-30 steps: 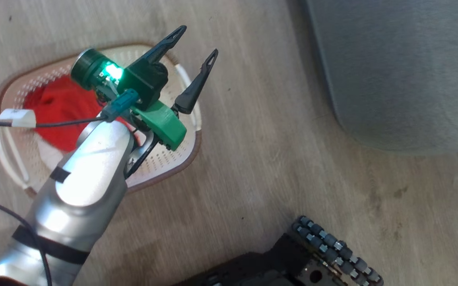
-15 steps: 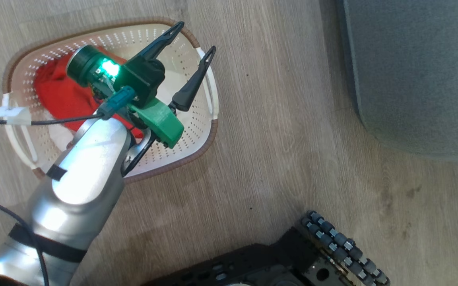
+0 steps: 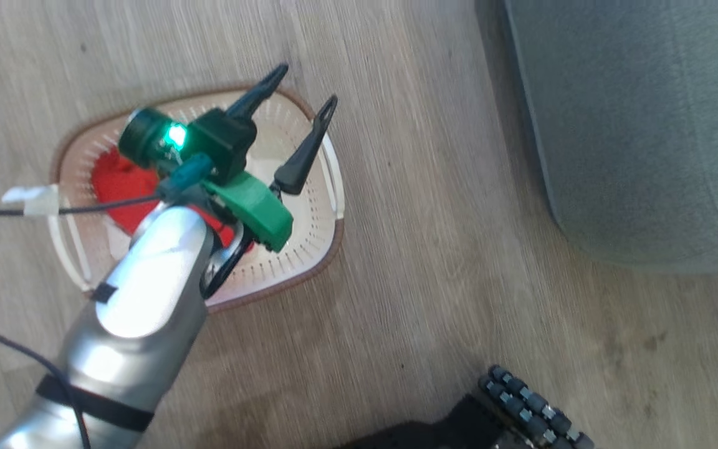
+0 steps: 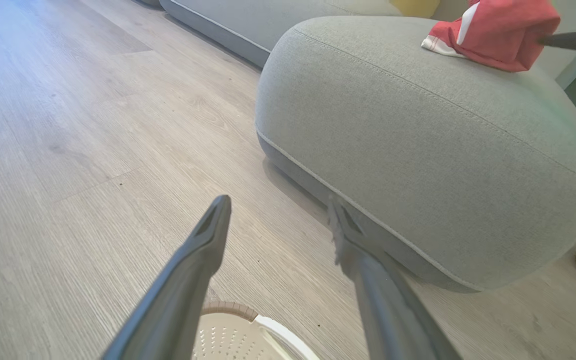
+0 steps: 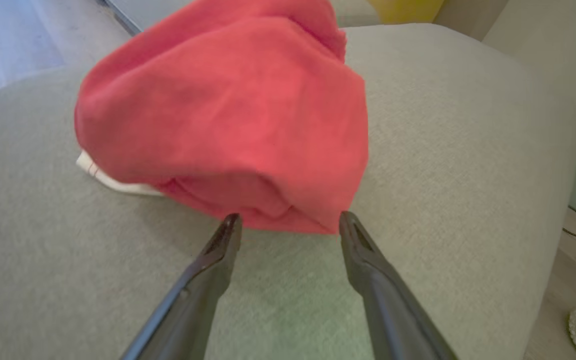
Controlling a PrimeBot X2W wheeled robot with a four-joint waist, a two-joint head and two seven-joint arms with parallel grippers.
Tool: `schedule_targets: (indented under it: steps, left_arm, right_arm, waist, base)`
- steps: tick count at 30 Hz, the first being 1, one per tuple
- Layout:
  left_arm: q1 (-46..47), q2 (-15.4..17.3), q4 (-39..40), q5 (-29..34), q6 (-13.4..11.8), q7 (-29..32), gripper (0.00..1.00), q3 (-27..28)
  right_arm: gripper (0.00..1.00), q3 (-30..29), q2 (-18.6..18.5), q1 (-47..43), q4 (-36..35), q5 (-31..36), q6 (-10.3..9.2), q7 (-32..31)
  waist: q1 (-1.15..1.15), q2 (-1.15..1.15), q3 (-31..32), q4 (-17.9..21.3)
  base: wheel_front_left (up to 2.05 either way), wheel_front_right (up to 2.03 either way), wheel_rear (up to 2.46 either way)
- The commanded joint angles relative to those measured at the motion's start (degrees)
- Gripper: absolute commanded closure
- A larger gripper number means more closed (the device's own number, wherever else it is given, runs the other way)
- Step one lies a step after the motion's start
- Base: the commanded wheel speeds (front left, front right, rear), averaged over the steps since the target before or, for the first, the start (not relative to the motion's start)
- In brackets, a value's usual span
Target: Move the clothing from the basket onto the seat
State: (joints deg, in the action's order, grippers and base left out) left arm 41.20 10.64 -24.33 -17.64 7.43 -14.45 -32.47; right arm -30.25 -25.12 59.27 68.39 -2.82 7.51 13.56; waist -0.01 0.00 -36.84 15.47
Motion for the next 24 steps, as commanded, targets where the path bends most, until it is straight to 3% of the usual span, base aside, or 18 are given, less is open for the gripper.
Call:
schedule_targets:
  steps: [1,6,12,24]
  left_arm:
    - [-1.16,0.05,1.20,-0.30,0.05,-0.55,0.00,2.42]
    - [-3.85,-1.37,0.66,-0.44,0.05,-0.55,0.00,5.09]
    - [-7.69,-2.52,0.00,-0.16,0.05,-0.55,0.00,9.92]
    - [-14.95,-5.02,-0.48,2.60,-0.87,-0.55,0.00,20.96]
  right_arm:
    - [0.00,2.07,-0.61,-4.04,-2.73,-1.50,-0.02,0.93]
    - [0.00,9.01,1.67,-11.62,-8.43,-5.69,-0.02,1.37]
    - [0.00,16.09,4.28,-20.21,-21.46,-10.77,-0.02,1.42]
    - [0.00,22.89,9.24,-30.78,-39.88,-14.01,-0.02,1.43]
  waist:
    - [0.01,0.00,3.22,-0.70]
    - [0.01,0.00,7.89,-2.59]
    - [0.01,0.00,13.07,-5.32]
    - [0.01,0.00,21.70,-11.94]
  base:
    - [0.00,0.00,0.00]
    - [0.00,0.00,0.00]
    - [0.00,0.00,0.00]
    - [0.00,0.00,0.00]
